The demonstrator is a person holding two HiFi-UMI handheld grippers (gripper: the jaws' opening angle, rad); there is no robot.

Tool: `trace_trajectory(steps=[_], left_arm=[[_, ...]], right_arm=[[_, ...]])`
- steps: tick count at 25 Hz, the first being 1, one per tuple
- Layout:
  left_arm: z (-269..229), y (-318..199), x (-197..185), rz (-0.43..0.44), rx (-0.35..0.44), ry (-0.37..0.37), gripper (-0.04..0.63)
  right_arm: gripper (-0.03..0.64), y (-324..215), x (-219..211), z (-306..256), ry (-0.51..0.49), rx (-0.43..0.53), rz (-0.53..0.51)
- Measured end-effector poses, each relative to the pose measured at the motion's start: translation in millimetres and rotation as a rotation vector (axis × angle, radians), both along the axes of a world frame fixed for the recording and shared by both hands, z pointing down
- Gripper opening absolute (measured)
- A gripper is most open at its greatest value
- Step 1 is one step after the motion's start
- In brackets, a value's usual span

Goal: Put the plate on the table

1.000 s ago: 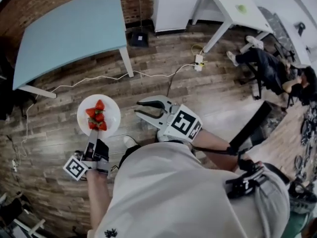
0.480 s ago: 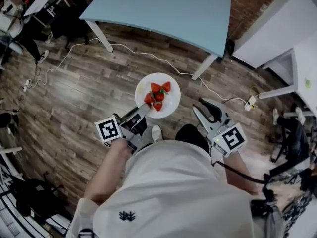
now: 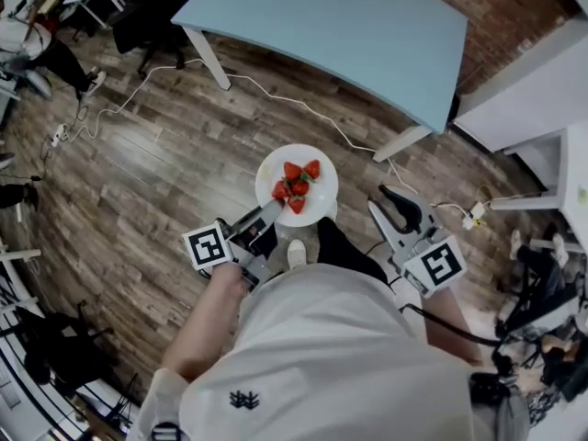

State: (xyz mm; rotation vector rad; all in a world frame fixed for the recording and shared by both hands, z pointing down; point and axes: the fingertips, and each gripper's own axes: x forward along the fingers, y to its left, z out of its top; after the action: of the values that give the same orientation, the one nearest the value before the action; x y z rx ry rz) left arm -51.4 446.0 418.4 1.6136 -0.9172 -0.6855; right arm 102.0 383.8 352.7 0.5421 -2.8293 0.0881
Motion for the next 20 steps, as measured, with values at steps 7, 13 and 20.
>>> trace_trajectory(steps=[7,13,20], left_arm=[[-4.9,-84.4,-18.4,-0.055,-0.022,-0.016,0.029],[-19.3,-150.9,-29.2,-0.090,-0.003,-0.034,0.029],[-19.2,-212.1,-60.1,-0.089,0.003,-0.043,0.029]], right_arm=[[0.091,-98.7,-13.9,0.1,-0.001,0.036,-0.039],[0.091,-170.5,-22.3,4.9,-0.009,0.025,-0.074],[0.091,-223.6,-53.8,24.0,0.001,-0.019,-0.076]])
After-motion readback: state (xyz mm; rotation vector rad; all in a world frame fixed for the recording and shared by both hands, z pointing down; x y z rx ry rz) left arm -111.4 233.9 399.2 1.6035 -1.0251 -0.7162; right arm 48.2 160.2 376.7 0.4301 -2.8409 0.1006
